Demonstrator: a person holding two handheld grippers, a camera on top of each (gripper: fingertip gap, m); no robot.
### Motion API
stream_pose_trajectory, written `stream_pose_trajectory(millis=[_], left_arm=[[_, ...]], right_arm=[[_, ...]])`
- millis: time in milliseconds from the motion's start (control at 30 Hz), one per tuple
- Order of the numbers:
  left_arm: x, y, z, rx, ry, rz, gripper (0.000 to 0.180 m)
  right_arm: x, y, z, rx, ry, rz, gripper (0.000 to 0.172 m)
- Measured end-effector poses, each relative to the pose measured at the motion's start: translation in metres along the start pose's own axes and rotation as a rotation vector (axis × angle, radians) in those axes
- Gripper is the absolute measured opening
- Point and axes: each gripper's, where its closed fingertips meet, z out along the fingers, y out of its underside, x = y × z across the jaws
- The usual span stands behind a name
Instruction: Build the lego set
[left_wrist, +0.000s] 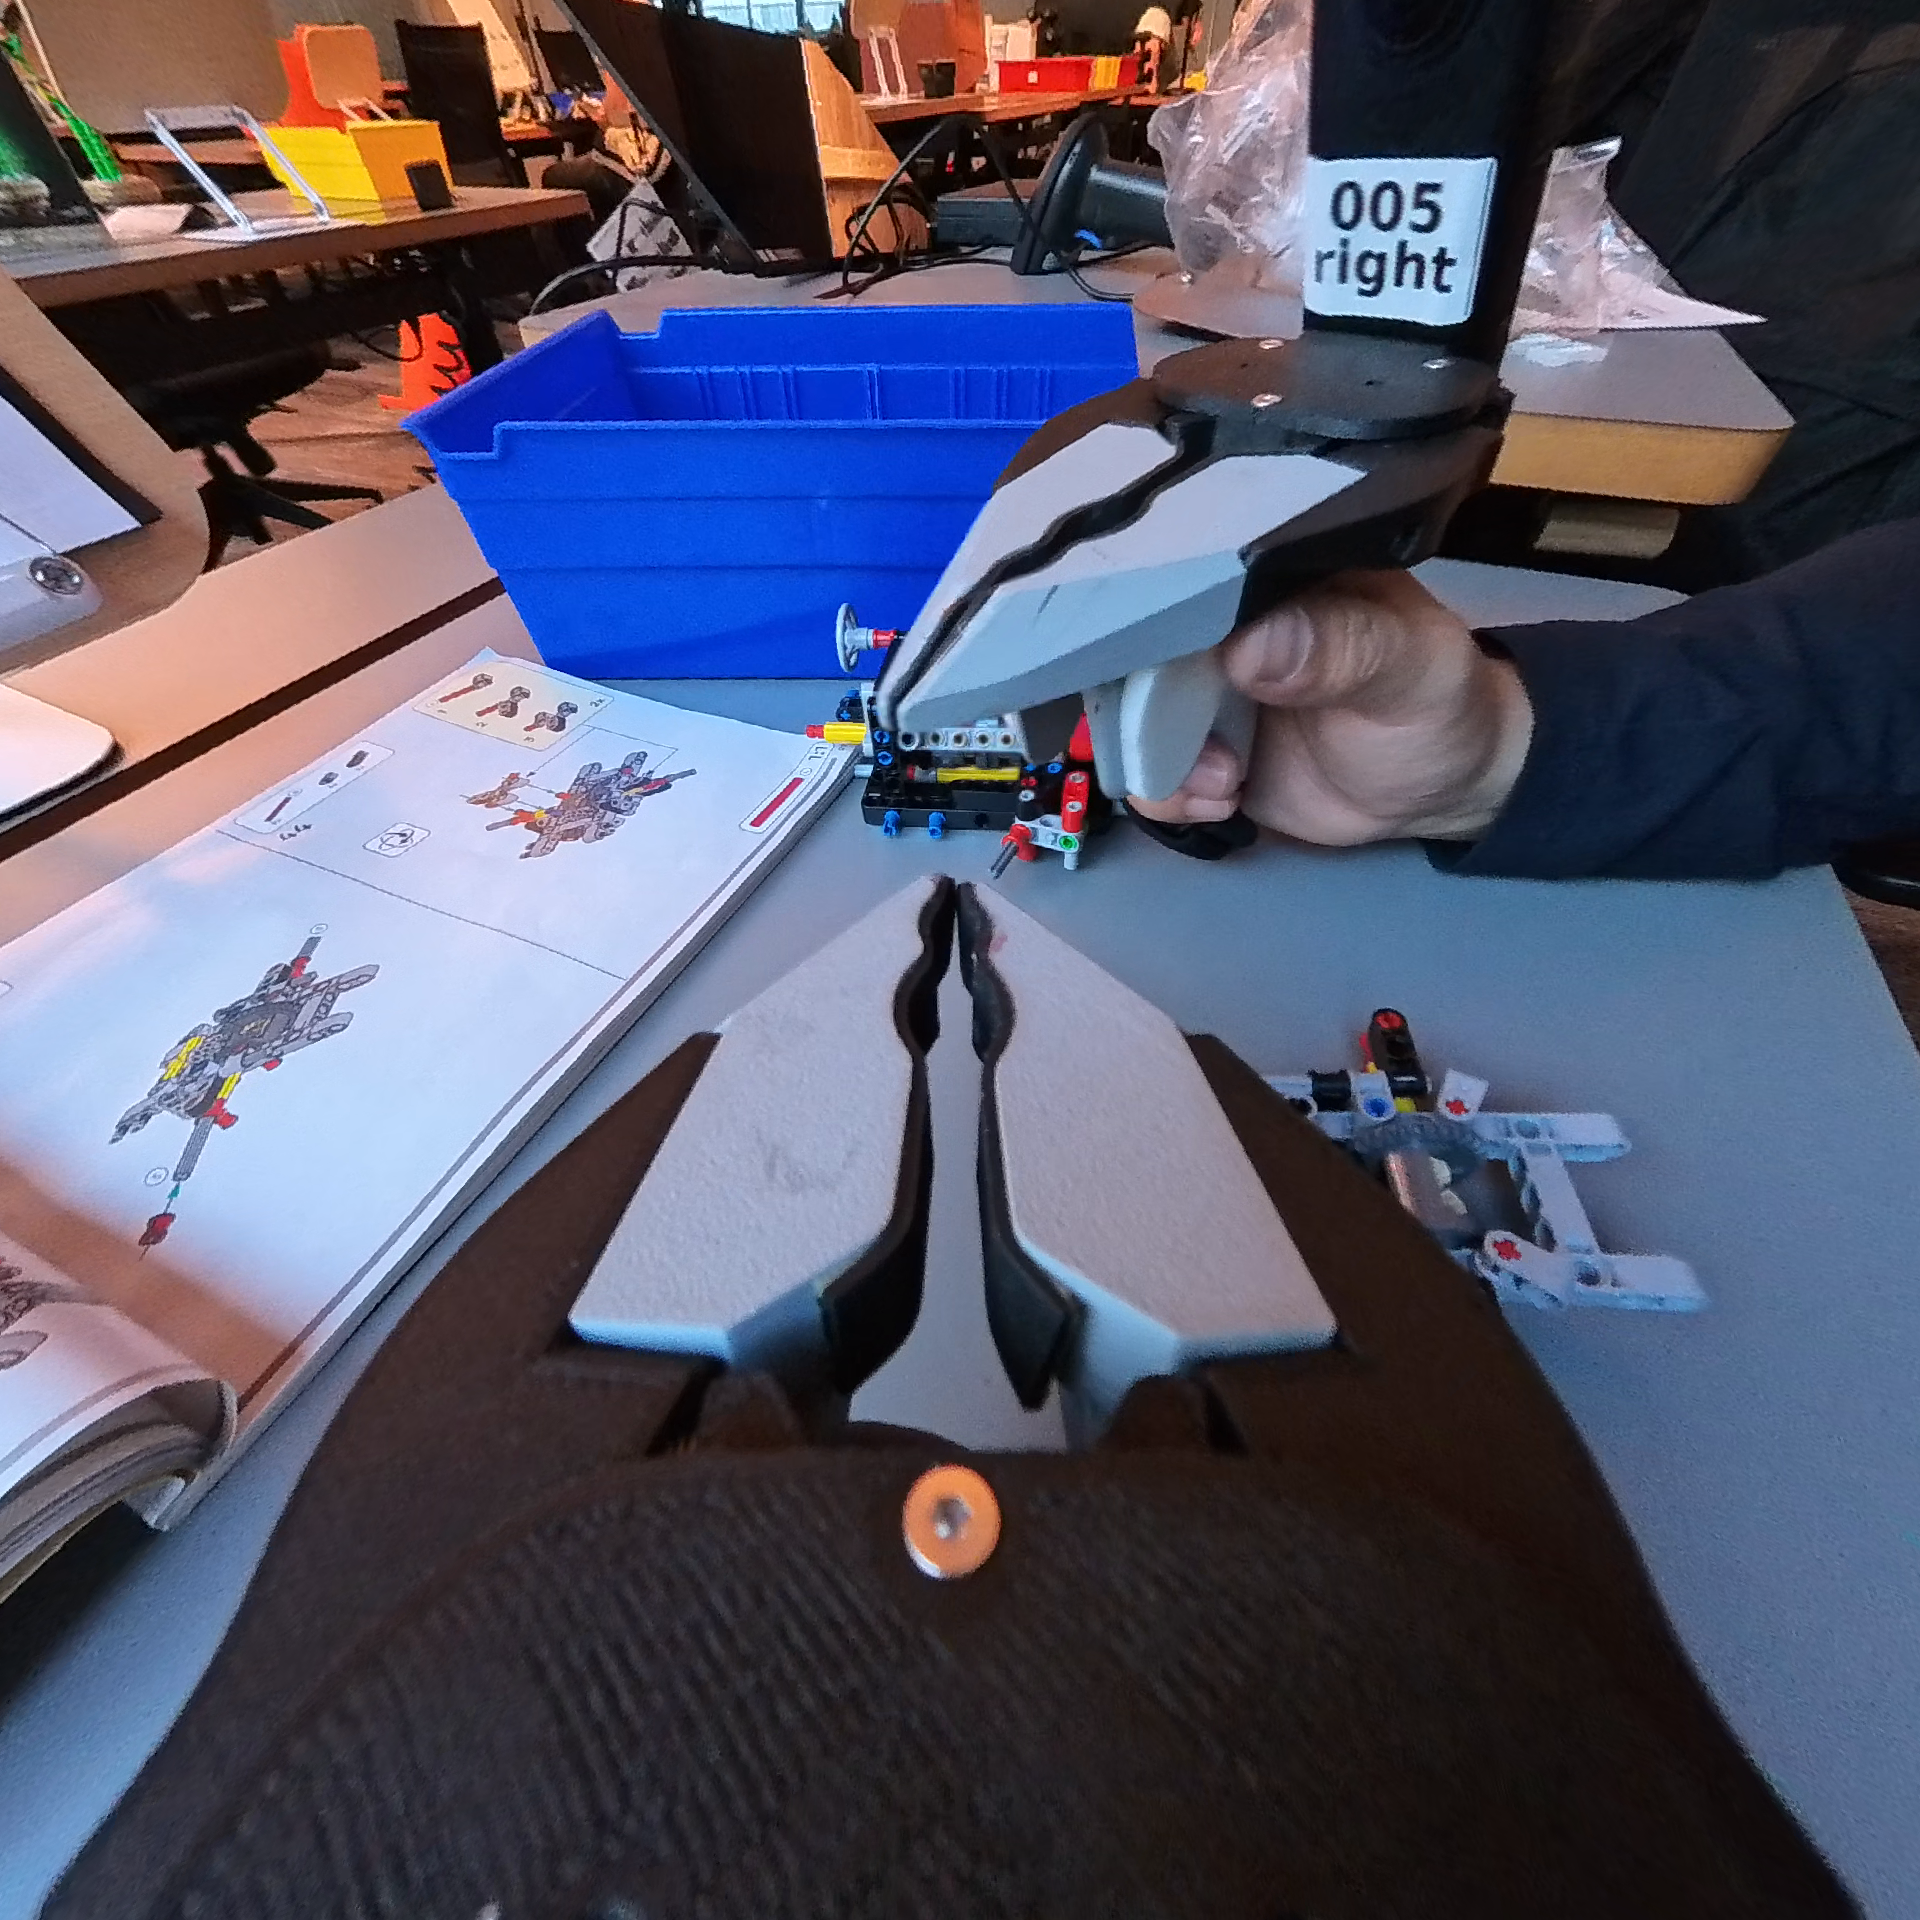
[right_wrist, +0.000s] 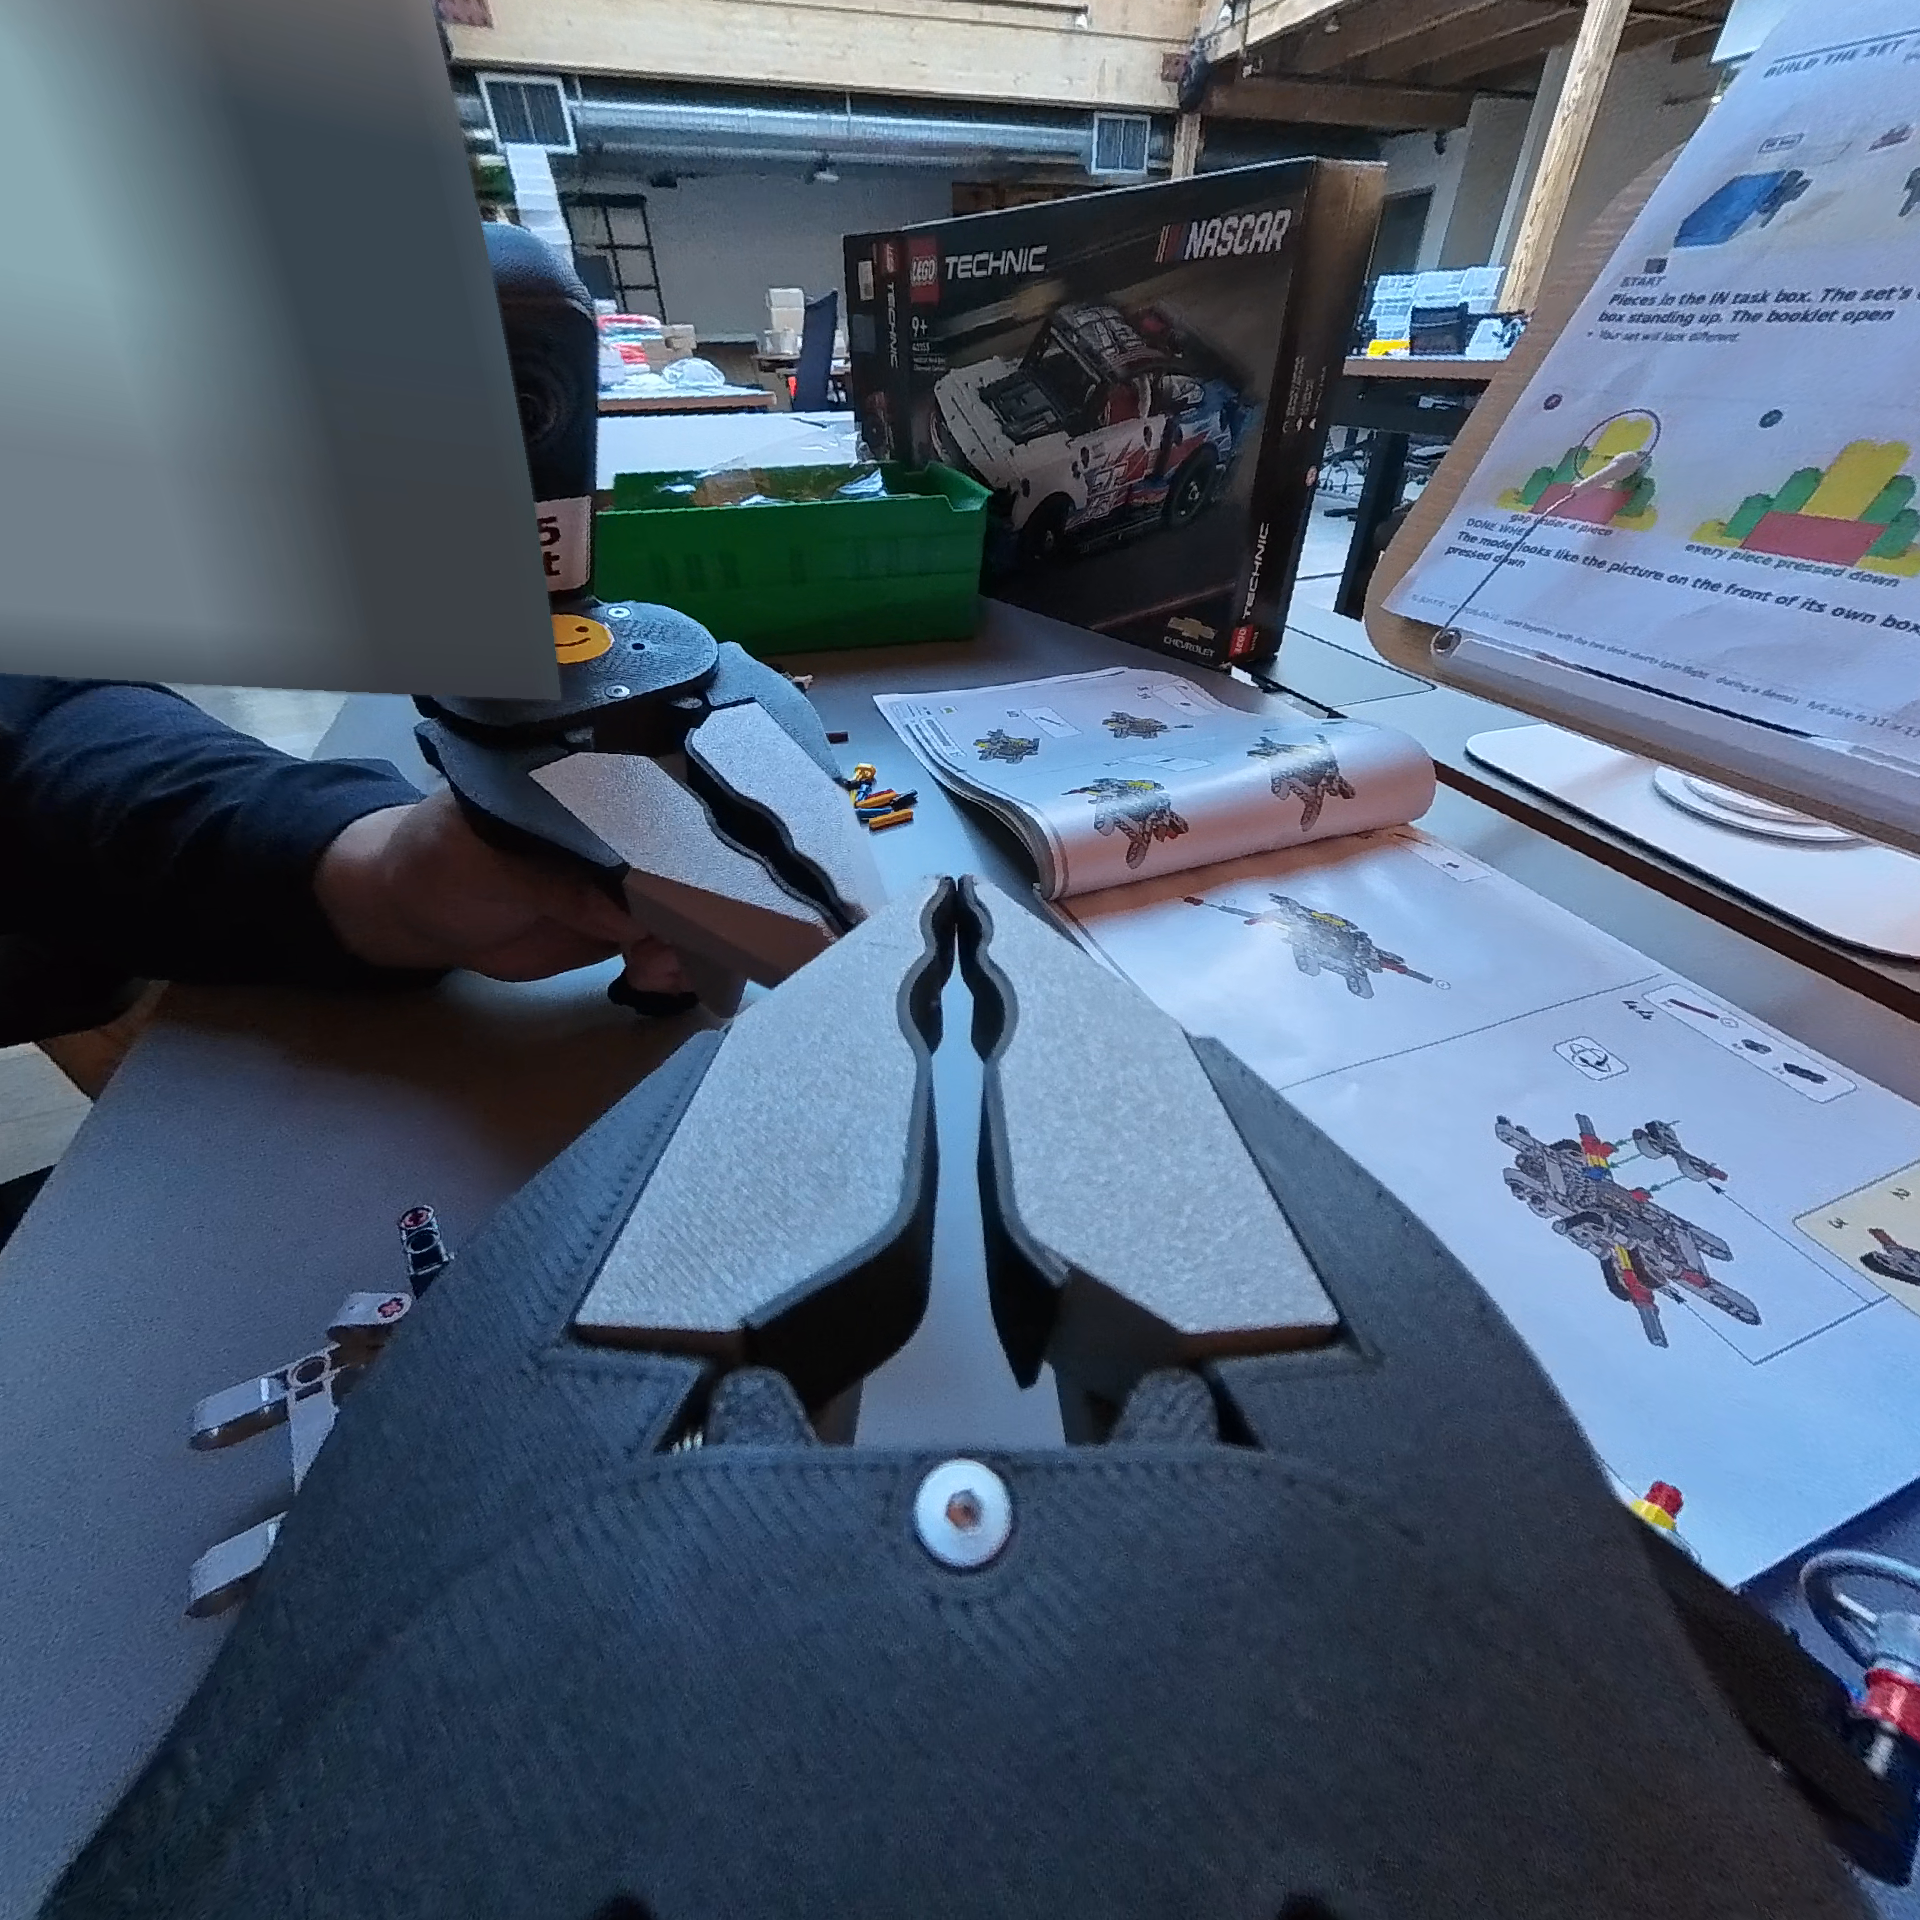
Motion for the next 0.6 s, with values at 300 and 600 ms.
stream_pose_trajectory(millis=[300,600], left_arm=[[0.007,0.006,0.011,-0.05,-0.016,0.09,0.003],[-0.005,0.006,0.004,-0.049,-0.133,0.155,0.01]], right_arm=[[-0.011,0.004,0.01,-0.036,-0.014,-0.084,0.0],[-0.004,-0.009,-0.003,0.004,0.077,-0.141,0.0]])
